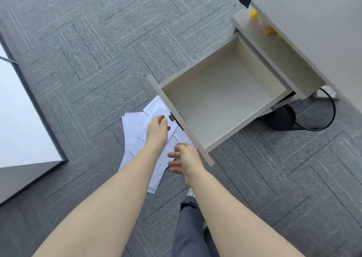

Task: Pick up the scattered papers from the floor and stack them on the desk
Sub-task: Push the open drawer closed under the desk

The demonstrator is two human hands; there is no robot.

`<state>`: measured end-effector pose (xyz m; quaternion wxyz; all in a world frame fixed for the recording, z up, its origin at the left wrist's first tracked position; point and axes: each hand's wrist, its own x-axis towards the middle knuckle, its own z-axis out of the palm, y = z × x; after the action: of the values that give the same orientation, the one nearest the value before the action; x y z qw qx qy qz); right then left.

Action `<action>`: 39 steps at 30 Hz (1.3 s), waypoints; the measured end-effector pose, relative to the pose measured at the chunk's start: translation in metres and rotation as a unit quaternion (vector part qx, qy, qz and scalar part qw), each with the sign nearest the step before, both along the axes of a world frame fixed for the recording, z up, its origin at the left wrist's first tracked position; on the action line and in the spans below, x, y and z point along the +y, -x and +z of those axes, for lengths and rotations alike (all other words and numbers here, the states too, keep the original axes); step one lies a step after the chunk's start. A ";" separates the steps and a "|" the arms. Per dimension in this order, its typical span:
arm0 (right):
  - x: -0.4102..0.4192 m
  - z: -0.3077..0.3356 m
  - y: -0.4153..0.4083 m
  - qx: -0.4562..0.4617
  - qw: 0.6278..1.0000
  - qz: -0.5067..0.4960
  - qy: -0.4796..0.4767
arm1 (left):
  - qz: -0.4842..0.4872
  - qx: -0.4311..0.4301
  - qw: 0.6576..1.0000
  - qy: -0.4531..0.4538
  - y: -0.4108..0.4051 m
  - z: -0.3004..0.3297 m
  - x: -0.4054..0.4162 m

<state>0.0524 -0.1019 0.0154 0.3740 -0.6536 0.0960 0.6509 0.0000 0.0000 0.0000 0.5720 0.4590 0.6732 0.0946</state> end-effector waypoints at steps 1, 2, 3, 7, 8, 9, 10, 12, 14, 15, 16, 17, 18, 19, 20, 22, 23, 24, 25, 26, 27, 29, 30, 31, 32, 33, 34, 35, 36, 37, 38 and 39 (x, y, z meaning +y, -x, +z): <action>0.001 -0.002 0.001 0.005 1.000 -0.008 0.008 | 0.012 -0.013 1.000 0.006 -0.003 -0.003 0.002; 0.002 -0.005 0.000 0.004 1.000 -0.018 0.021 | 0.018 -0.019 1.000 0.010 -0.006 -0.004 0.004; 0.002 -0.009 0.000 0.010 0.999 -0.030 0.030 | 0.022 -0.029 0.999 0.009 -0.008 -0.006 0.006; 0.000 -0.017 -0.002 0.024 0.994 -0.095 0.050 | 0.030 -0.041 0.999 0.018 -0.012 -0.017 0.010; 0.000 -0.019 -0.002 0.025 0.992 -0.108 0.054 | 0.030 -0.045 0.998 0.019 -0.014 -0.018 0.010; 0.000 -0.021 -0.003 0.026 0.991 -0.115 0.059 | 0.030 -0.049 0.998 0.020 -0.016 -0.020 0.011; 0.000 -0.022 -0.003 0.028 0.990 -0.121 0.062 | 0.028 -0.048 0.998 0.021 -0.017 -0.022 0.011; 0.000 -0.022 -0.005 0.035 0.987 -0.141 0.065 | 0.023 -0.042 0.999 0.019 -0.020 -0.024 0.012; 0.000 -0.023 -0.008 0.037 0.985 -0.157 0.068 | 0.022 -0.038 0.999 0.015 -0.022 -0.027 0.012; 0.000 -0.022 -0.010 0.037 0.983 -0.163 0.071 | 0.021 -0.038 0.999 0.013 -0.024 -0.028 0.012; 0.000 -0.022 -0.012 0.036 0.982 -0.171 0.075 | 0.019 -0.038 0.999 0.015 -0.027 -0.027 0.012; 0.000 -0.021 -0.016 0.036 0.980 -0.178 0.078 | 0.018 -0.038 0.999 0.018 -0.030 -0.028 0.012; 0.000 -0.021 -0.019 0.035 0.979 -0.181 0.081 | 0.016 -0.040 0.999 0.020 -0.033 -0.027 0.011; 0.000 -0.021 -0.023 0.034 0.979 -0.185 0.085 | 0.013 -0.040 0.999 0.021 -0.037 -0.027 0.012; 0.001 -0.020 -0.027 0.034 0.978 -0.189 0.086 | 0.011 -0.039 0.999 0.021 -0.041 -0.026 0.012; 0.003 -0.018 -0.035 0.030 0.976 -0.196 0.087 | 0.007 -0.038 0.999 0.024 -0.049 -0.024 0.012; 0.003 -0.018 -0.038 0.027 0.976 -0.199 0.086 | 0.005 -0.039 0.999 0.025 -0.053 -0.024 0.013; 0.004 -0.018 -0.043 0.025 0.975 -0.202 0.085 | 0.003 -0.041 0.999 0.026 -0.058 -0.022 0.013; 0.005 -0.017 -0.047 0.024 0.975 -0.205 0.084 | 0.000 -0.042 0.999 0.027 -0.062 -0.022 0.014; 0.005 -0.017 -0.051 0.023 0.975 -0.206 0.084 | -0.004 -0.042 0.999 0.028 -0.066 -0.022 0.014; 0.006 -0.017 -0.055 0.022 0.975 -0.207 0.083 | -0.007 -0.043 0.999 0.029 -0.070 -0.022 0.014; 0.006 -0.016 -0.064 0.024 0.975 -0.208 0.080 | -0.012 -0.043 0.999 0.031 -0.078 -0.021 0.014; 0.006 -0.017 -0.068 0.024 0.974 -0.210 0.078 | -0.014 -0.043 0.998 0.031 -0.083 -0.021 0.014; 0.007 -0.016 -0.072 0.024 0.974 -0.212 0.076 | -0.016 -0.042 0.999 0.030 -0.087 -0.021 0.014; 0.007 -0.016 -0.077 0.025 0.974 -0.213 0.074 | -0.018 -0.041 0.999 0.029 -0.092 -0.020 0.014; 0.008 -0.016 -0.081 0.026 0.974 -0.213 0.072 | -0.020 -0.040 0.999 0.026 -0.096 -0.019 0.013; 0.008 -0.016 -0.086 0.025 0.974 -0.213 0.069 | -0.022 -0.039 0.999 0.024 -0.102 -0.019 0.013; 0.008 -0.016 -0.091 0.024 0.974 -0.214 0.067 | -0.024 -0.038 0.999 0.021 -0.107 -0.018 0.013; 0.008 -0.016 -0.096 0.024 0.974 -0.215 0.065 | -0.027 -0.036 0.999 0.019 -0.112 -0.017 0.013; 0.008 -0.016 -0.101 0.024 0.974 -0.216 0.064 | -0.030 -0.035 0.999 0.019 -0.118 -0.017 0.013; 0.008 -0.016 -0.107 0.026 0.974 -0.216 0.063 | -0.030 -0.035 0.999 0.020 -0.123 -0.016 0.013; 0.008 -0.016 -0.112 0.028 0.974 -0.215 0.063 | -0.029 -0.037 0.999 0.021 -0.128 -0.016 0.013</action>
<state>0.1646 -0.0936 -0.0005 0.4605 -0.6212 0.2853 0.5662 0.1279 0.0125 -0.0162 0.6088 0.4625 0.6395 0.0808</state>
